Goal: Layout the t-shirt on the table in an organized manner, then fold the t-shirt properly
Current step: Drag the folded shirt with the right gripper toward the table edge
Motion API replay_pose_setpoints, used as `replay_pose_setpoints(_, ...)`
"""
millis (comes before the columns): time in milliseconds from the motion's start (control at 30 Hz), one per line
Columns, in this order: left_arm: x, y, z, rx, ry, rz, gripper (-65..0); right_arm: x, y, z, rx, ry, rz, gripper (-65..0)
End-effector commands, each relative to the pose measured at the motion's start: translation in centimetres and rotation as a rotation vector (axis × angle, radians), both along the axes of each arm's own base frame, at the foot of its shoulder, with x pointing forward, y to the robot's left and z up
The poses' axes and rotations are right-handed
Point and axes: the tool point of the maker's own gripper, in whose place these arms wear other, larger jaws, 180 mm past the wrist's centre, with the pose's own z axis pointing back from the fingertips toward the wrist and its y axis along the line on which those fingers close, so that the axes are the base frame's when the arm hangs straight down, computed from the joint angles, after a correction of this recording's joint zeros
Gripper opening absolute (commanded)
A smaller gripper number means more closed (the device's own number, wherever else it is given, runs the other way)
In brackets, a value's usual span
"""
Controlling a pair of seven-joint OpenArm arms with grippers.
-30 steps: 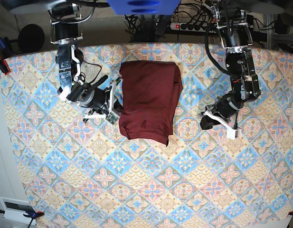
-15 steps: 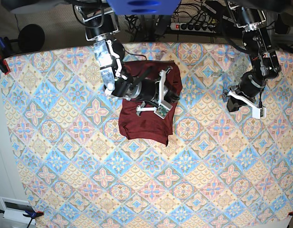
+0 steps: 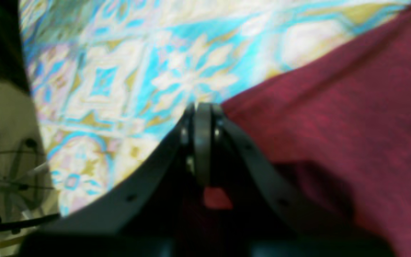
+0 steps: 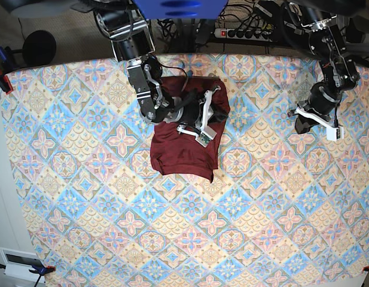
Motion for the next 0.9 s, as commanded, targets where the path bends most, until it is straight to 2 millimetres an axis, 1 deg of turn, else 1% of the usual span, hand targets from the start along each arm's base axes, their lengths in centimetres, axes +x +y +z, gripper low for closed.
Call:
replay_pose_setpoints(0,0.7,0.4,1.3,0.013,-0.047,-0.002,-64.8,0.8,0.1,1.0,0.022,-0.029,-0.009,-65.0)
replay_pose_setpoints(67,0.8,0.4,1.4,0.013,-0.052,-0.003,-64.8,1.2,-2.6,-0.1,-0.025,-0.028,-0.034,-65.0)
replay_pose_setpoints(133,0.9,0.4,1.5,0.013,-0.053,-0.003,-64.8,1.8,-4.3,-0.6,-0.047,-0.028,-0.062,-65.0)
replay_pose_setpoints(200,0.9,0.3,1.5,0.013,-0.055,-0.004,-64.8,2.1,-5.6,-0.9,-0.050,-0.016,-0.103,-65.0)
replay_pose_setpoints(233,0.9,0.3,1.5,0.013,-0.055,-0.004,-64.8,1.6,-6.0,-1.4,-0.050,0.003,-0.121,-65.0)
replay_pose_setpoints(300,0.9,0.3,1.5,0.013,-0.055,-0.004,-64.8,1.2,-8.3,-2.5,-0.080,0.025,-0.156,-65.0)
replay_pose_setpoints(367,0.9,0.3,1.5,0.012,-0.054,-0.006,-64.8,1.4,-10.2,-3.0,-0.114,0.022,-0.169,-65.0)
replay_pose_setpoints(400,0.9,0.3,1.5,0.012,-0.054,-0.006,-64.8,1.4,-10.7,-3.1,-0.122,0.020,-0.173,-65.0)
replay_pose_setpoints(567,0.9,0.3,1.4,0.011,-0.052,-0.007,-64.8,2.0,-13.9,-3.4,-0.163,-0.013,-0.192,-65.0)
replay_pose_setpoints(700,1.0,0.2,1.5,0.012,-0.054,-0.008,-64.8,3.5,-16.2,-3.0,-0.207,-0.041,-0.201,-65.0)
replay_pose_setpoints(867,1.0,0.2,1.4,0.010,-0.054,-0.007,-64.8,6.7,-18.9,-1.1,-0.209,-0.095,-0.283,-65.0)
